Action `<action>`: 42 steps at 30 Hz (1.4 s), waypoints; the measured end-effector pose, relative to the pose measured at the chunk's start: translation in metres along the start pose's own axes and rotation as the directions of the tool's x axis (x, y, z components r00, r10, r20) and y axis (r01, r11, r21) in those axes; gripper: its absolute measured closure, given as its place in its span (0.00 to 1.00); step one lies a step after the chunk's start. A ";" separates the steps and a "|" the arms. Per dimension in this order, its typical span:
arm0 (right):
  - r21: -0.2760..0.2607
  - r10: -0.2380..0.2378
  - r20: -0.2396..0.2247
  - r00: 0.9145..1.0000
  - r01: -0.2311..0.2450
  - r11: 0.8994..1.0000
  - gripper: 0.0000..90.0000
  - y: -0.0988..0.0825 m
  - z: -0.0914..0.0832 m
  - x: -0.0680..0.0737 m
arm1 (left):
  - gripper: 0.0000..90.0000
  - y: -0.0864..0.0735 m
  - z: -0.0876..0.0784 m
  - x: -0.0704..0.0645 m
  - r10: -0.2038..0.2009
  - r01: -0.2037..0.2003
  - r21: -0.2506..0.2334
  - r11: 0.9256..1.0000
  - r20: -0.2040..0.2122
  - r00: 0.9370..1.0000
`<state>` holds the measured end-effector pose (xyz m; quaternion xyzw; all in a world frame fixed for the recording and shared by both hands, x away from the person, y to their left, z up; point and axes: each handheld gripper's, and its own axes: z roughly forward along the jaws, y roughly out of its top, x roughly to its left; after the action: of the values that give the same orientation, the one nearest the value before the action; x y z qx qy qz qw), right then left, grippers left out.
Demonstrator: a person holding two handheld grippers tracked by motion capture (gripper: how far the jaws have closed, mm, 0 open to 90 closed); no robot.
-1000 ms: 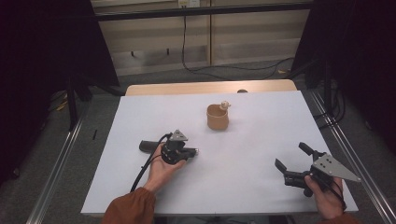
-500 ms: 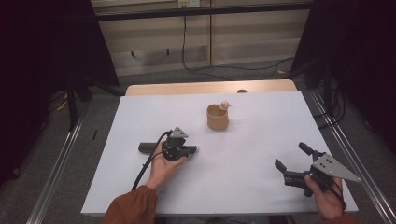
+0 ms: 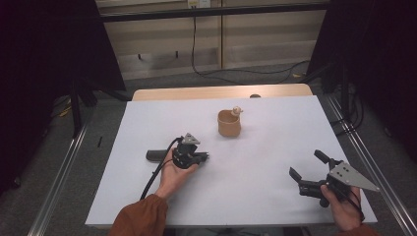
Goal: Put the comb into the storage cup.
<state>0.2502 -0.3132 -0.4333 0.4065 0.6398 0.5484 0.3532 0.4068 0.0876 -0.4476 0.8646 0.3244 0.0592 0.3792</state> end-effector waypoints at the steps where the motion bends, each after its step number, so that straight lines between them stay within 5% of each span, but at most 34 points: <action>1: 0.001 0.000 0.000 1.000 0.000 1.000 0.00 0.000 0.000 0.000 | 1.00 0.000 0.000 0.000 -0.003 0.003 -0.003 1.000 -0.002 1.000; 18: 0.000 0.002 -0.002 1.000 -0.002 1.000 0.00 0.000 -0.001 0.000 | 1.00 0.007 0.002 -0.006 0.017 -0.017 0.003 1.000 0.014 1.000; 42: 0.000 0.000 -0.001 1.000 0.000 1.000 0.00 0.000 -0.001 0.000 | 1.00 0.012 0.013 0.004 -0.017 0.018 0.005 1.000 -0.039 0.999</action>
<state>0.2496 -0.3135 -0.4331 0.4061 0.6401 0.5485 0.3528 0.4208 0.0756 -0.4493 0.8614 0.3393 0.0718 0.3711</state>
